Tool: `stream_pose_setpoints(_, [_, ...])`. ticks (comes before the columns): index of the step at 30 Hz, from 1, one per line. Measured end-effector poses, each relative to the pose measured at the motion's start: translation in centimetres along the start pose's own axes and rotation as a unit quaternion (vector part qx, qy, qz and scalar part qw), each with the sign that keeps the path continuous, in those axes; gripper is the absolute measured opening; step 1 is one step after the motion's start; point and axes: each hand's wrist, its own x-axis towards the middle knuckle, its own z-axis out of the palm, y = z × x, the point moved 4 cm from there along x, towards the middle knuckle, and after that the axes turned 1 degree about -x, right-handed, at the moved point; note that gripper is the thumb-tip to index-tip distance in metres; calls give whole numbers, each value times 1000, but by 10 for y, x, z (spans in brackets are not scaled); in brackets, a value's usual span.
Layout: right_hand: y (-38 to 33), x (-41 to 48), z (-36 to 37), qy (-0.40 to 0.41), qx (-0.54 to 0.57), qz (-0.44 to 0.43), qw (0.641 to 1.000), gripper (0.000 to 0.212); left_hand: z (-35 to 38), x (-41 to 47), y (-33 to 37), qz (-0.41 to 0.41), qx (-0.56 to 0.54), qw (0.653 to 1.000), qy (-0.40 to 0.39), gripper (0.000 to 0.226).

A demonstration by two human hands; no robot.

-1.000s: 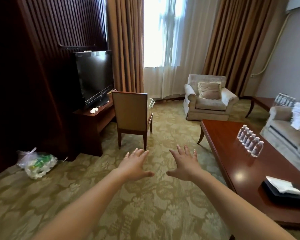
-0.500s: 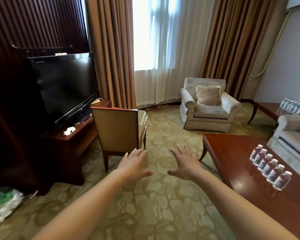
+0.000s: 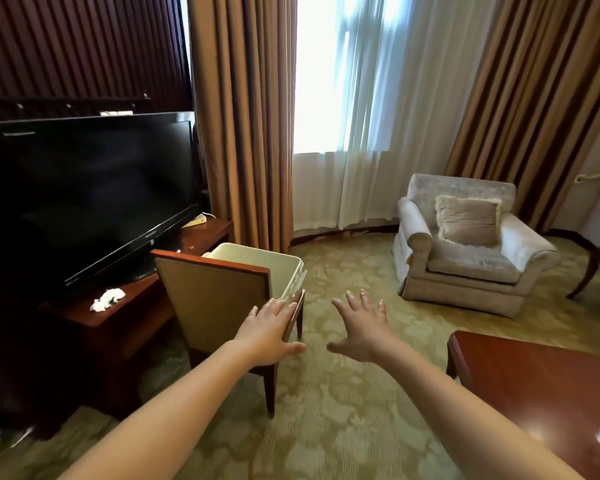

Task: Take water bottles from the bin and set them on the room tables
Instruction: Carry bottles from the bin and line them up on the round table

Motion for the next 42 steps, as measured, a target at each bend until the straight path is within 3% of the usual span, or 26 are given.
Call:
stream_pose_setpoints(7, [62,124,-5,-23,13,-23,999,97,10,131,-2,-24,-10,999,-21,94])
stream_pose_setpoints(15, [126,294,-11,-21,-18,-54,998,96,19,307,-23,-62,-26,998,13,93])
stream_pose_setpoints(29, [145,555,-13,-69,-5,-171,983,95,24,510,-112,-191,-31,981,-25,94])
stream_pose_setpoints(35, [118,660,-3,-90,-37,-290,952,95,29,561,-151,-303,-57,951,2,92])
stream_pose_setpoints(42, [77,748,2,-119,-99,-452,879,95,39,589,-174,-473,-112,873,43,93])
